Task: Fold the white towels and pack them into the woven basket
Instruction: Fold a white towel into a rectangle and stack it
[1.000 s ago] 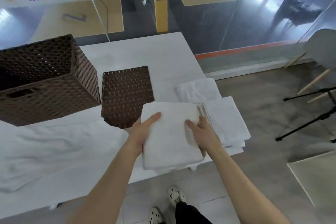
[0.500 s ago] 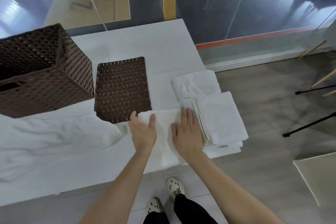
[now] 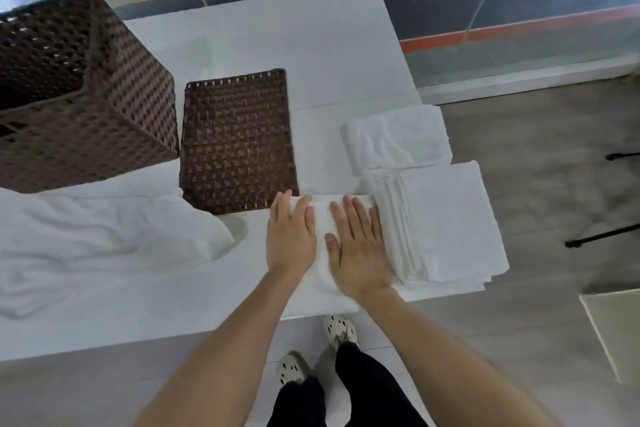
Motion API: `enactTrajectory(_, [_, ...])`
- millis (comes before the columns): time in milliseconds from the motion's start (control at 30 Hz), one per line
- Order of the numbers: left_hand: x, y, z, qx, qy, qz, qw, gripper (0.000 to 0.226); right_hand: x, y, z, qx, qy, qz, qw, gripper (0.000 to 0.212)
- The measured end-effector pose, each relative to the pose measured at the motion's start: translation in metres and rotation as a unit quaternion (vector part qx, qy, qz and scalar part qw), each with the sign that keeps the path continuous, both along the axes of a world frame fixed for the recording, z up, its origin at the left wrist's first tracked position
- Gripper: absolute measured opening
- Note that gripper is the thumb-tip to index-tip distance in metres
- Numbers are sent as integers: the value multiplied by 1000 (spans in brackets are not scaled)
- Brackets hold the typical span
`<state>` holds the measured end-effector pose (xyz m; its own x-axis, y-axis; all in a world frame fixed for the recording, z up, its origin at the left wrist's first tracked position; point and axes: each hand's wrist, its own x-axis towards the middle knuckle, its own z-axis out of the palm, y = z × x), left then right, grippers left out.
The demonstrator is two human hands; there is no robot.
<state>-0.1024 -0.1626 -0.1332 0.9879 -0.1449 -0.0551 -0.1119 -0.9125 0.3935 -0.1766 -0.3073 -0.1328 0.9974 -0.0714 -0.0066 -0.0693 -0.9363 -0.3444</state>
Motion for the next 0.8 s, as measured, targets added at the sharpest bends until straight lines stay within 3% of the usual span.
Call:
enactTrajectory(333, [14,37,45,-100,107,-58,987,51,10,0,33,-61,55,15,997,62])
enactTrajectory(567, [41,152,86,-61,50,-11,997,27,82,59,101,-49,-67,88,993,32])
enactTrajectory(667, [54,221,94,-30,13,23,999,27,115,123,110,-23,-32,159,986,30])
enactTrajectory(800, [107,294,112,59,-145,48,987,46,140,208,91,-18,74,182,980,41])
